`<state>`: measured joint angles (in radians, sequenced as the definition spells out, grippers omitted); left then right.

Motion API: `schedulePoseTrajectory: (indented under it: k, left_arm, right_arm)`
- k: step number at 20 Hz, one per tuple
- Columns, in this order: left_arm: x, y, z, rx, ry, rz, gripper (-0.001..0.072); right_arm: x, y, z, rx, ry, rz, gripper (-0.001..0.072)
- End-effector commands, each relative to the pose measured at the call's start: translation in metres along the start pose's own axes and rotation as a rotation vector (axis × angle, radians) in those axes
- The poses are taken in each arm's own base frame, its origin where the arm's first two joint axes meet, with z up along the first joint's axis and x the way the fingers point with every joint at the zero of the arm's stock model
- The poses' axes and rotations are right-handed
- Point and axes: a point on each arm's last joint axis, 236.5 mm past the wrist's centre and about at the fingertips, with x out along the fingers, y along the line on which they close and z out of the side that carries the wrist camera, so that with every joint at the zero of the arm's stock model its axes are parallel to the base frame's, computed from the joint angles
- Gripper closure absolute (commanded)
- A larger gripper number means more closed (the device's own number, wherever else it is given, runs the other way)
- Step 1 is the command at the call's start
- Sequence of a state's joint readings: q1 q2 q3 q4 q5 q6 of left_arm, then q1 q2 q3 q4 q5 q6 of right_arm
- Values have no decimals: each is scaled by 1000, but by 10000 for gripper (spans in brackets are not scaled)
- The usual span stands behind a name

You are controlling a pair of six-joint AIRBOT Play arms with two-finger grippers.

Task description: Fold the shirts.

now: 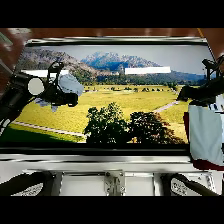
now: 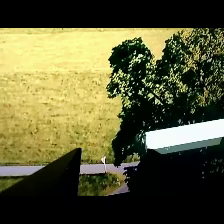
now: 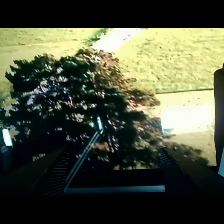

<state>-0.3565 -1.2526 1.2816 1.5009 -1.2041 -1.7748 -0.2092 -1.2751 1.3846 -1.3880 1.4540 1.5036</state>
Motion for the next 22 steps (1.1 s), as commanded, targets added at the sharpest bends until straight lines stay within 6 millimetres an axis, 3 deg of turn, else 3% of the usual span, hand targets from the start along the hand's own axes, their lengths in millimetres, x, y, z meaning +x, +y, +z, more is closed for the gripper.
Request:
schedulePoseTrajectory:
  k: [1, 16, 19, 22]
  left_arm:
    - [0, 1, 0, -1, 0, 1, 233]
    - [0, 0, 0, 0, 1, 1, 233]
    - [0, -3, 15, -1, -64, -14, 232]
    - [2, -15, 19, -16, -76, -64, 232]
  right_arm:
    - [0, 0, 0, 0, 0, 0, 38]
    - [0, 0, 0, 0, 0, 0, 38]
    - [-1, -1, 21, 0, -89, -3, 38]
    - [-1, -2, 26, -8, -106, -8, 38]
